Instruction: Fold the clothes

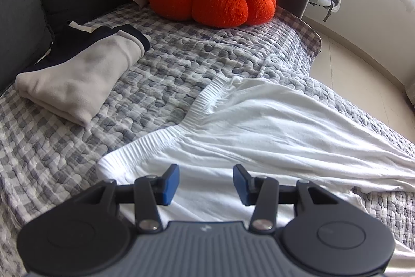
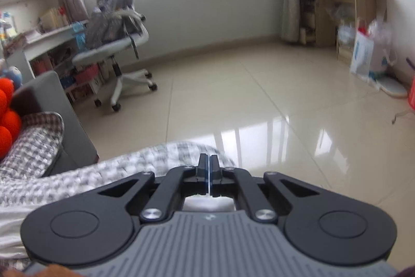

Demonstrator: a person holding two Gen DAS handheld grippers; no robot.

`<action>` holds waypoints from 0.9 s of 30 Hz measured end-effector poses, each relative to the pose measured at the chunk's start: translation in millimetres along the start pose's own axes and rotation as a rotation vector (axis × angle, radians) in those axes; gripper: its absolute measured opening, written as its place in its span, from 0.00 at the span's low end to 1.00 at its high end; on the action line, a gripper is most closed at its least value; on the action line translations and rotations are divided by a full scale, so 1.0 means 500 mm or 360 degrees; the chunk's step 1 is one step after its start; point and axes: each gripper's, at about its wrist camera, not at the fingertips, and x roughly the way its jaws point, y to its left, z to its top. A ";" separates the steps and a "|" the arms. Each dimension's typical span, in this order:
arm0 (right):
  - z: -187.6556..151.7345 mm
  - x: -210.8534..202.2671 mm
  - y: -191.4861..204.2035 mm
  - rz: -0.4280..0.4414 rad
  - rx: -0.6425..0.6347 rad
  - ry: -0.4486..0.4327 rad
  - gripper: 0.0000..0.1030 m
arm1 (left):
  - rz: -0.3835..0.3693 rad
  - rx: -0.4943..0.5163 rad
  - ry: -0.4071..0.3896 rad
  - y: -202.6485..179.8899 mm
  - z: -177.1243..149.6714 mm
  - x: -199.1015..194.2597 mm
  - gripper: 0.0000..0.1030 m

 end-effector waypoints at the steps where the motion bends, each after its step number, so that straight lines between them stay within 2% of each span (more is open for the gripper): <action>1: -0.006 0.013 -0.005 -0.0010 0.0039 0.0033 0.13 | 0.0000 -0.0003 0.0000 0.001 0.000 0.000 0.45; 4: -0.013 0.020 -0.002 0.0023 0.0037 0.0048 0.15 | -0.0007 -0.0008 -0.0002 0.001 0.000 -0.001 0.46; 6: -0.017 0.023 0.001 0.0049 0.0029 0.0053 0.19 | -0.0010 -0.0012 -0.0002 0.001 0.001 -0.001 0.45; 8: -0.022 0.026 0.004 0.0074 0.0021 0.0059 0.58 | -0.0011 -0.0010 0.0001 -0.001 0.002 0.000 0.46; 10: -0.020 0.019 0.010 0.0095 0.0004 0.0026 0.62 | -0.0009 0.0002 0.0002 -0.003 0.001 0.001 0.46; 13: -0.025 0.027 0.035 0.0134 -0.0076 0.0067 0.60 | -0.0010 0.0012 0.0002 -0.005 -0.001 0.000 0.46; 15: -0.034 0.034 0.061 0.0111 -0.0210 0.0109 0.43 | -0.0013 0.0016 0.0001 -0.006 -0.001 -0.002 0.46; 16: -0.039 0.036 0.068 0.0118 -0.0278 0.0130 0.26 | -0.0015 0.0017 0.0000 -0.006 -0.001 -0.002 0.46; 17: -0.044 0.035 0.076 0.0132 -0.0338 0.0138 0.21 | -0.0016 0.0014 0.0000 -0.005 -0.001 -0.003 0.46; 20: -0.053 0.021 0.085 0.0156 -0.0463 0.0135 0.15 | -0.0024 0.0003 0.0005 -0.003 -0.001 -0.003 0.50; 27: -0.079 -0.005 0.072 0.0205 -0.0619 0.0221 0.16 | -0.0046 -0.0004 0.0015 -0.004 0.000 -0.003 0.51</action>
